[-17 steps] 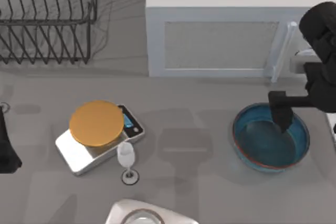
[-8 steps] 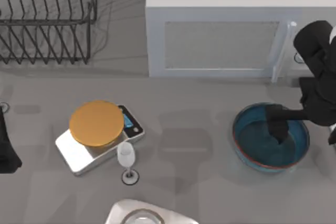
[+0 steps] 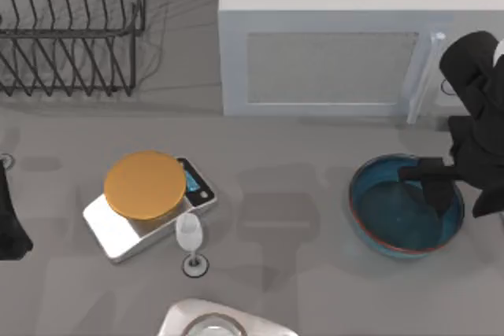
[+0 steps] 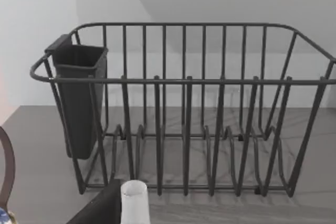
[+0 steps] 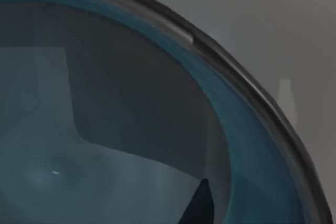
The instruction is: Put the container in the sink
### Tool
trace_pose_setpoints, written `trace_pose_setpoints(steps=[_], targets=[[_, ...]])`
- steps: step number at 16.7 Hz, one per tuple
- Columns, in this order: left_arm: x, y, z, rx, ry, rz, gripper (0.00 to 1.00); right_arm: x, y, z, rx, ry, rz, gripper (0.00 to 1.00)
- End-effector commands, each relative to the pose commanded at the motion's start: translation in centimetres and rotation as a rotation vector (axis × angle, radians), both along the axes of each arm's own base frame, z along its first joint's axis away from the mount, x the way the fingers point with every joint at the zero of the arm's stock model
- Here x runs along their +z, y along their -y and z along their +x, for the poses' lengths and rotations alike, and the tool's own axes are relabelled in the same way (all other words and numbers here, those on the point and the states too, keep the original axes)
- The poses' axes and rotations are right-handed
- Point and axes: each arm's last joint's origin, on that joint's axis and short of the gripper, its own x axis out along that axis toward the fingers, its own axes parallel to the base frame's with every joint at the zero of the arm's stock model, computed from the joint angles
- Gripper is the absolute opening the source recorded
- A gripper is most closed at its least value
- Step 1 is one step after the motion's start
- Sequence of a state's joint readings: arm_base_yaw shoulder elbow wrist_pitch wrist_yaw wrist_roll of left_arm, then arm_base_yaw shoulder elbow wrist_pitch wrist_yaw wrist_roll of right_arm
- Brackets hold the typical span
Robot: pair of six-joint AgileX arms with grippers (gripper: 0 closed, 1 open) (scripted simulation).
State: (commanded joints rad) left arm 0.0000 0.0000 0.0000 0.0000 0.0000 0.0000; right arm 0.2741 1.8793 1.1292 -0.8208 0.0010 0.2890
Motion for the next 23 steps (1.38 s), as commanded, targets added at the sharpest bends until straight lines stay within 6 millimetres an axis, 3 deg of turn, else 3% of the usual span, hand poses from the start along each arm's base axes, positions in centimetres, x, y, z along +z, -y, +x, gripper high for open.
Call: trace_pose_setpoints(steps=[4,14,16,23], targets=[[0.0,0.0,0.0,0.0,0.0,0.0,1.0,0.0,0.0,0.0,0.0,0.0,0.0,0.02],[0.0,0.0,0.0,0.0,0.0,0.0,1.0,0.2,0.0,0.0,-0.003,0.003,0.002,0.0],[0.0,0.0,0.0,0.0,0.0,0.0,1.0,1.7,0.0,-0.1,-0.036,0.014,0.028,0.0],[0.0,0.0,0.0,0.0,0.0,0.0,1.0,11.8,0.4,-1.2,-0.132,-0.006,0.065,0.0]])
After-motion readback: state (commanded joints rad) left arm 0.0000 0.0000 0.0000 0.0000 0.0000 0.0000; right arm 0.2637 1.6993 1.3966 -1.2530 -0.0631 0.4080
